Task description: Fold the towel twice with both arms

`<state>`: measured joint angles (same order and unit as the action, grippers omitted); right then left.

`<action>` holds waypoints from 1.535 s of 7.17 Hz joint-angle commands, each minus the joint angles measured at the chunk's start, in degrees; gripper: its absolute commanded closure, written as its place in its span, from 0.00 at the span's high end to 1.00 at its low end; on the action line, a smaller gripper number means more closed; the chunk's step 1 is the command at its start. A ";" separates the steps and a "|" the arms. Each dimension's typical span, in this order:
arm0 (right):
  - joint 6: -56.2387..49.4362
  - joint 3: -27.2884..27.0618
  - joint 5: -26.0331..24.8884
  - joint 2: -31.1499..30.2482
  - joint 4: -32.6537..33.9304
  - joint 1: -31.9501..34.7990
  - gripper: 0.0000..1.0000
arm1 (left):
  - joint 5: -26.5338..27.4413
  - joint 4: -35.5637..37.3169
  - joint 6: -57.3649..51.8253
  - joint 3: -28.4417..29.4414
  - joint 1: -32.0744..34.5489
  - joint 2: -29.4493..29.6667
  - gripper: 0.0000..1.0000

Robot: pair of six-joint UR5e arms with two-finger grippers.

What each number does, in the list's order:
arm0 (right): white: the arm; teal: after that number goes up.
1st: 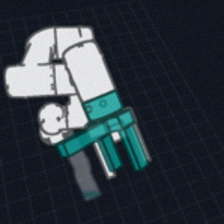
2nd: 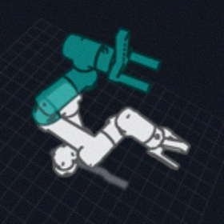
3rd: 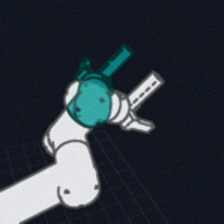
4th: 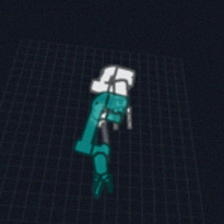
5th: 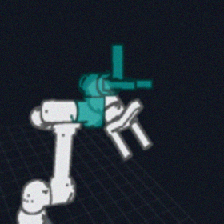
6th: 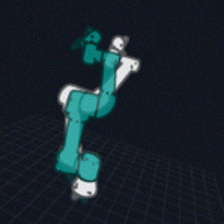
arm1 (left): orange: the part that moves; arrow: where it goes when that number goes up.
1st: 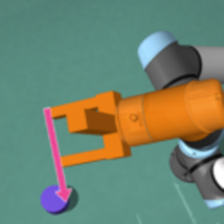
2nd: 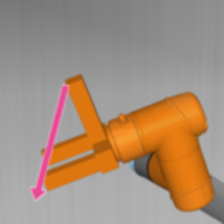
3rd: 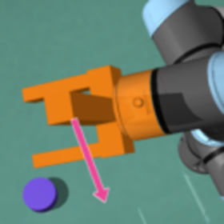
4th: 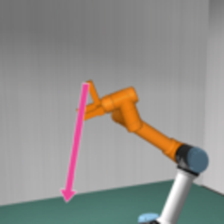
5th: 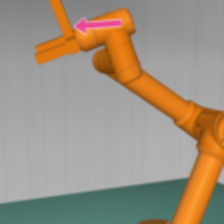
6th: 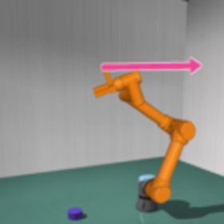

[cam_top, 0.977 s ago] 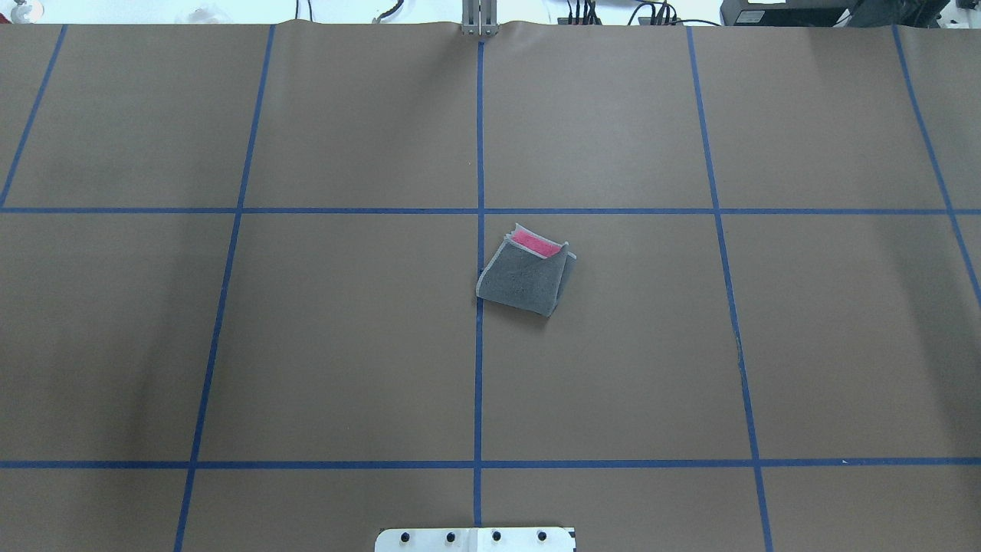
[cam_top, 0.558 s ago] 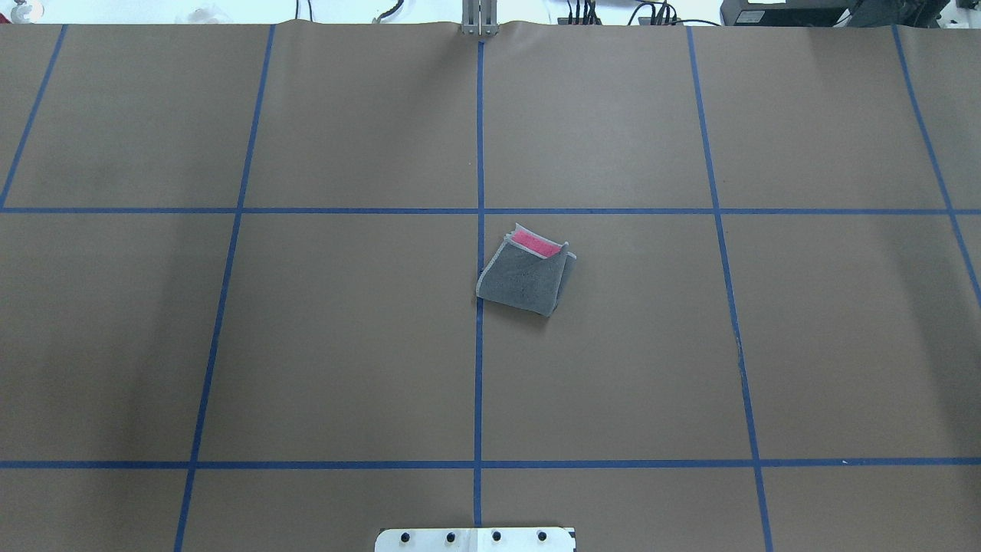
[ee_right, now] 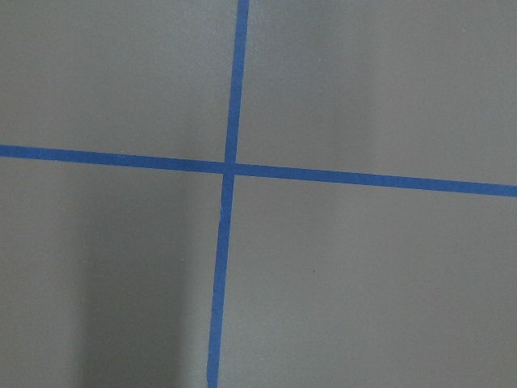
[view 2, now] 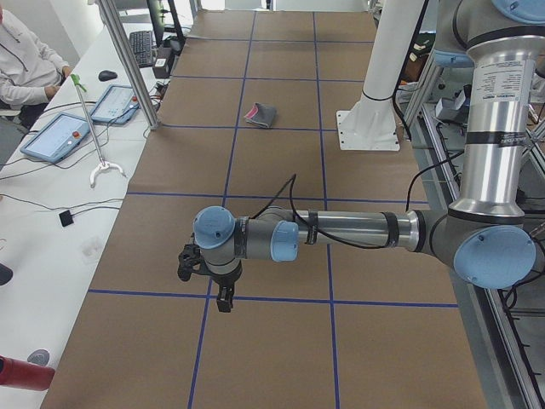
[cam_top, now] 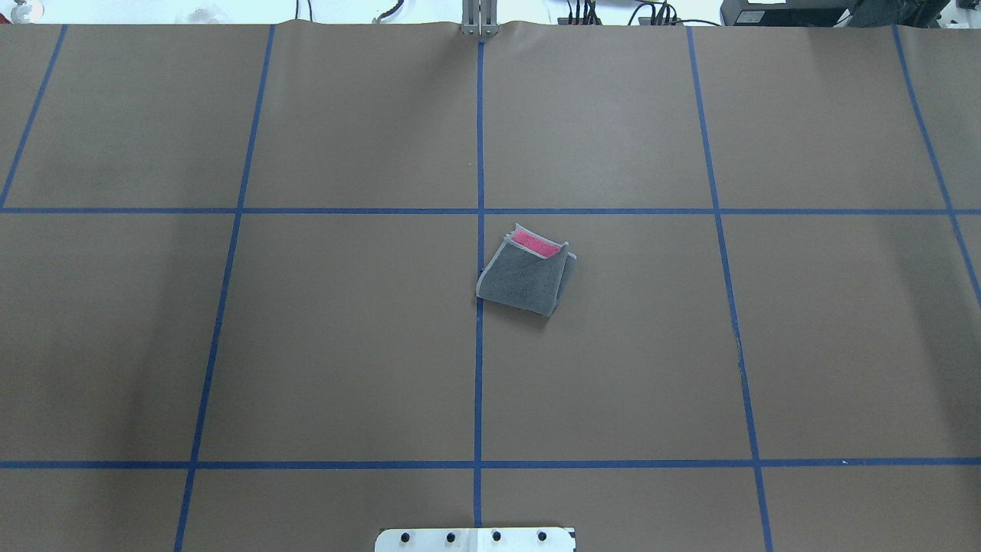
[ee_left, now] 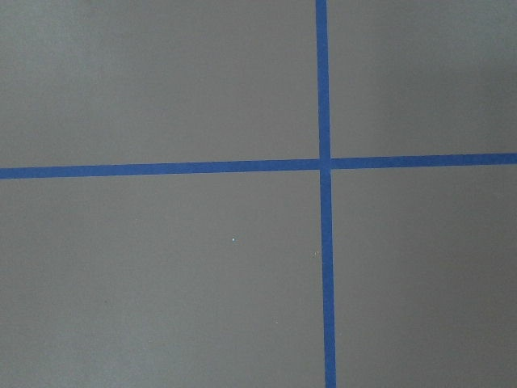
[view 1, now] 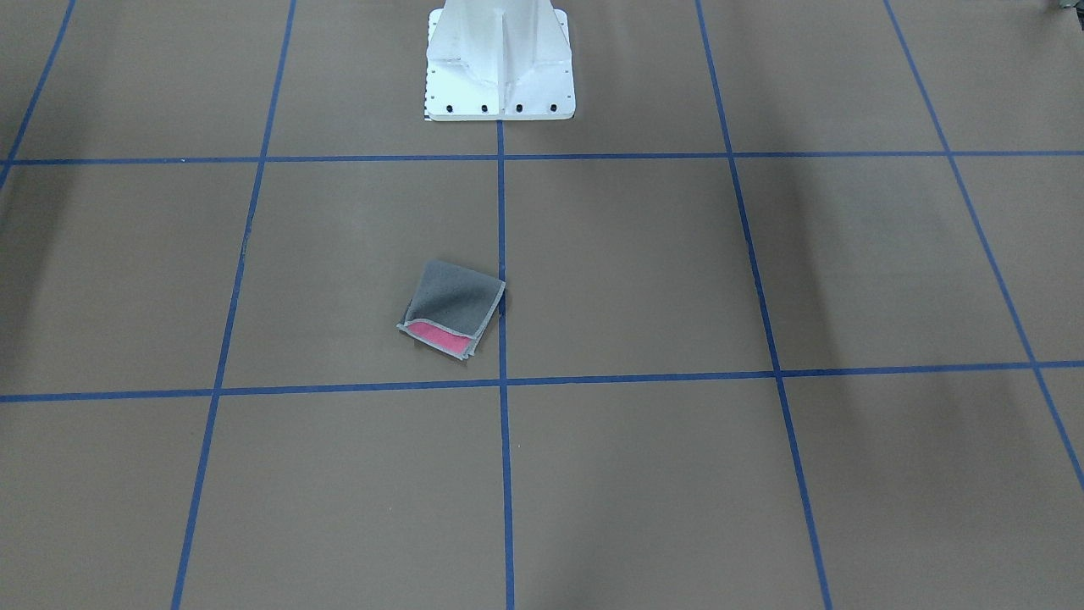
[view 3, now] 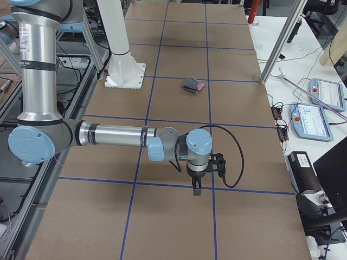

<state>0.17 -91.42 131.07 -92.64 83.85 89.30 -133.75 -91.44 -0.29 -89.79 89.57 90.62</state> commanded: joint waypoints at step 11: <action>0.09 4.06 0.24 -0.09 -6.42 0.00 1.00 | -0.11 -0.14 -0.06 -0.03 0.00 -0.35 1.00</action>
